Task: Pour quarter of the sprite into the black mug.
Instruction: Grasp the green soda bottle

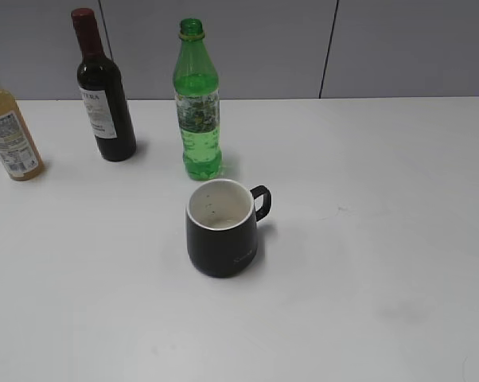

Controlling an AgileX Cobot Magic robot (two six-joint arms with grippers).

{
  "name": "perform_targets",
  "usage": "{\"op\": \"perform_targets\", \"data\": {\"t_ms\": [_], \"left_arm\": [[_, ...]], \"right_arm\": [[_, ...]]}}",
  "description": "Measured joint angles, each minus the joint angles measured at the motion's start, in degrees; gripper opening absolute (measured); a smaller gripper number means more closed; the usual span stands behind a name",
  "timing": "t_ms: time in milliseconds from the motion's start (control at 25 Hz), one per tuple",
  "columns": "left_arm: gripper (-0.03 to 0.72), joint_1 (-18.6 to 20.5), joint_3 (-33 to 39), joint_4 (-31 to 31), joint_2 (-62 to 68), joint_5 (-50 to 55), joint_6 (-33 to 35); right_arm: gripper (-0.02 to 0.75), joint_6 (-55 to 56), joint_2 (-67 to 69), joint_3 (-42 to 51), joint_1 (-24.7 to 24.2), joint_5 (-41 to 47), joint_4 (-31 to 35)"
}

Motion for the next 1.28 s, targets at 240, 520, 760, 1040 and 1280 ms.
{"op": "perform_targets", "data": {"t_ms": [240, 520, 760, 1040, 1280], "left_arm": [[0.237, 0.0, 0.0, 0.0, 0.0, 0.0, 0.0], [0.237, 0.0, 0.0, 0.0, 0.0, 0.0, 0.0], [0.237, 0.0, 0.0, 0.0, 0.0, 0.0, 0.0], [0.237, 0.0, 0.0, 0.0, 0.0, 0.0, 0.0], [0.237, 0.0, 0.0, 0.0, 0.0, 0.0, 0.0]], "right_arm": [[0.520, 0.0, -10.1, 0.3, 0.0, -0.7, 0.0], [0.520, 0.0, -10.6, 0.4, 0.0, -0.8, 0.1], [0.601, 0.0, -10.6, 0.4, 0.0, -0.8, 0.1], [0.571, 0.0, -10.6, 0.4, 0.0, -0.8, 0.2], [0.496, 0.0, -10.6, 0.4, 0.0, -0.8, 0.2]]}}
